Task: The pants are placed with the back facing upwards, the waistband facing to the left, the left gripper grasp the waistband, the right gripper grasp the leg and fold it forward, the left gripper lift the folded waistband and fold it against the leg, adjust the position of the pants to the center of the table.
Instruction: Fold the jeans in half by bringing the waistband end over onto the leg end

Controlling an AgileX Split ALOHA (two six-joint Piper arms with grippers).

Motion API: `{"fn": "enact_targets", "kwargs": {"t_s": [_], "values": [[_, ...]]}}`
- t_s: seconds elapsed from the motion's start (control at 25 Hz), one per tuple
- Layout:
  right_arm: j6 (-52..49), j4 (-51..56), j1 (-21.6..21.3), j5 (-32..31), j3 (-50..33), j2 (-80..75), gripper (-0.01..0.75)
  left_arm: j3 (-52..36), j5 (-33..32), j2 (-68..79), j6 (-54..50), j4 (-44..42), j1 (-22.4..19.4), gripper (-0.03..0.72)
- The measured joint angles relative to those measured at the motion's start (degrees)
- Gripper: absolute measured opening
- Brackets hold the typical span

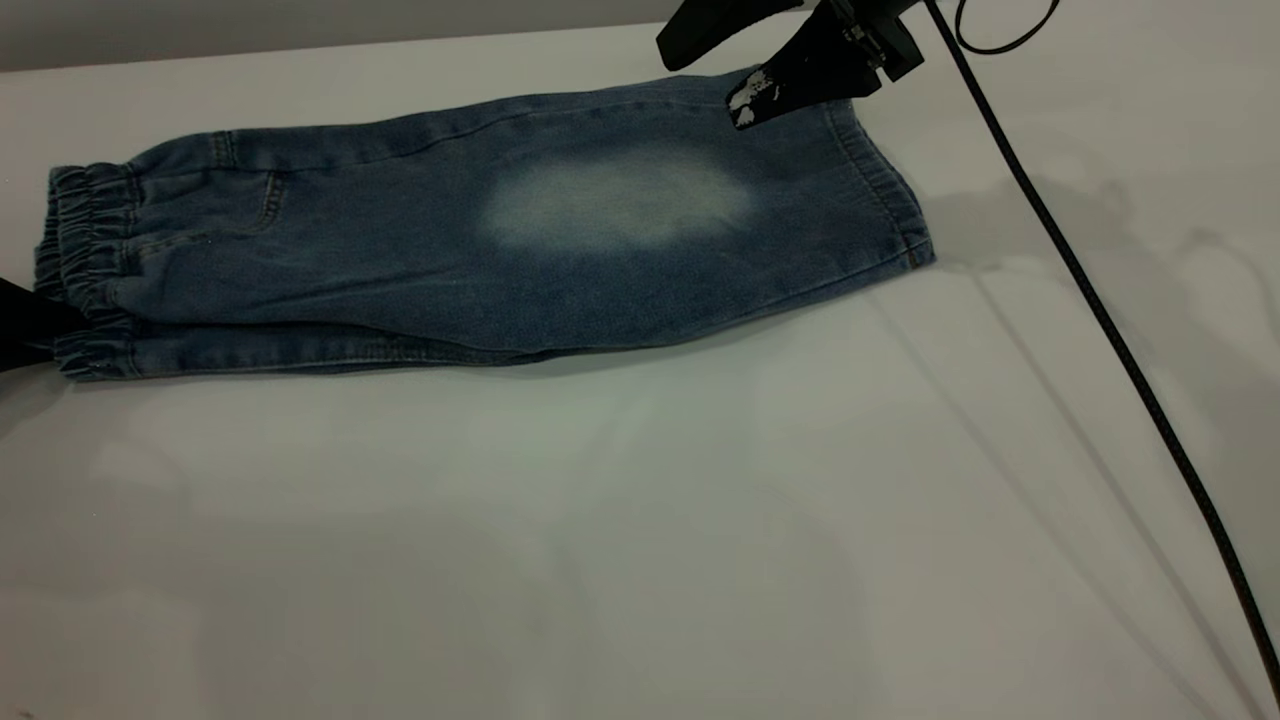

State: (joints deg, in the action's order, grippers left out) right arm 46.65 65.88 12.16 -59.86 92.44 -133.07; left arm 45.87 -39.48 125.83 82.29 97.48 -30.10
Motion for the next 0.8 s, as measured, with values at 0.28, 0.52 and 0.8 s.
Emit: {"fn": "enact_targets", "kwargs": {"t_s": [0.28,0.52,0.8], "values": [[0.00,1.13,1.94,0.29,0.00,0.00,0.477,-0.17,1.06,-6.16,0.56,-0.64,0.05,0.101],[0.18,1.83,8.47,6.93,0.16,0.00,0.477,-0.17,-0.61,-14.93,-6.39,-6.88,0.10,0.101],[0.17,3.13,16.76,13.98,4.74,-2.89,0.477,-2.09,-2.21,-25.59,-14.69,-17.57,0.10,0.101]]}}
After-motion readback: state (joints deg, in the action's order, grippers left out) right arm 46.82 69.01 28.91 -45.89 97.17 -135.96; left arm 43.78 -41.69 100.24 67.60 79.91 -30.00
